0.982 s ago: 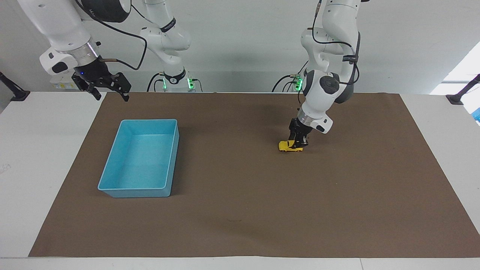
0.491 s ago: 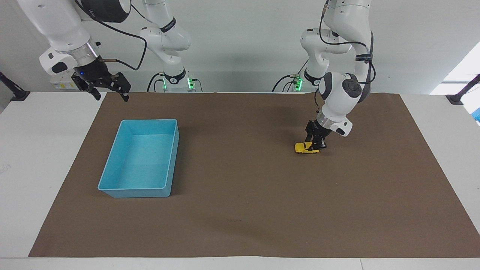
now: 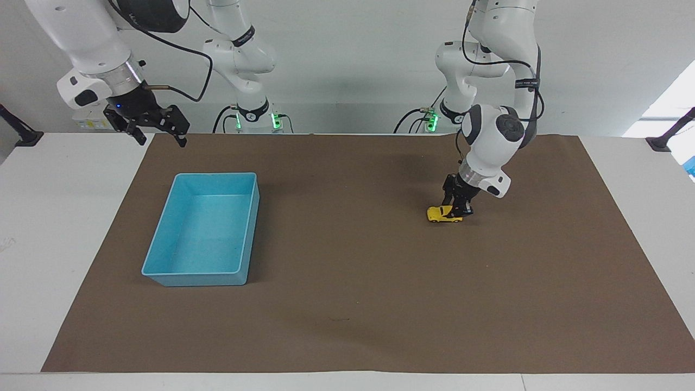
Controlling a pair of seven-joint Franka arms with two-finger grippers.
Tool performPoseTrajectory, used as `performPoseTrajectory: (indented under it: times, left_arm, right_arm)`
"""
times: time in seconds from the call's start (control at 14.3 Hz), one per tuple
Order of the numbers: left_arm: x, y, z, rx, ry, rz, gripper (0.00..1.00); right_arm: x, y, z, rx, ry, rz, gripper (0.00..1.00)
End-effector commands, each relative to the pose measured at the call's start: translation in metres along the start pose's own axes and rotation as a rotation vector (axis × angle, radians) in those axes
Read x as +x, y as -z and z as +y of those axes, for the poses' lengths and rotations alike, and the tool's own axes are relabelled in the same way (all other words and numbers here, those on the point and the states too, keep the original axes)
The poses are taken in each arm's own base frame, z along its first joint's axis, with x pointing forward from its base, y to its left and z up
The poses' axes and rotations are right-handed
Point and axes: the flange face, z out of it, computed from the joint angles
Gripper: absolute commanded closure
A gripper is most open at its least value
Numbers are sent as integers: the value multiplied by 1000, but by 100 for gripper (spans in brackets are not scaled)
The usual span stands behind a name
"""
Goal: Wind up and store yellow beetle car
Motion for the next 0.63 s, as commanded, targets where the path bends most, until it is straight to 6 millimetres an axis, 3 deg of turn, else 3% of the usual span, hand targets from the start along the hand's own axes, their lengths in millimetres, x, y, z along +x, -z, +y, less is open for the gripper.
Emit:
performPoseTrajectory:
  times: [0.0, 0.56]
  left_arm:
    - [3, 29, 17, 13, 27, -12, 0]
    - [10, 34, 21, 10, 39, -13, 0]
  right_arm:
    - [-9, 1, 5, -6, 18, -4, 0]
    - [-9, 1, 5, -6, 18, -4, 0]
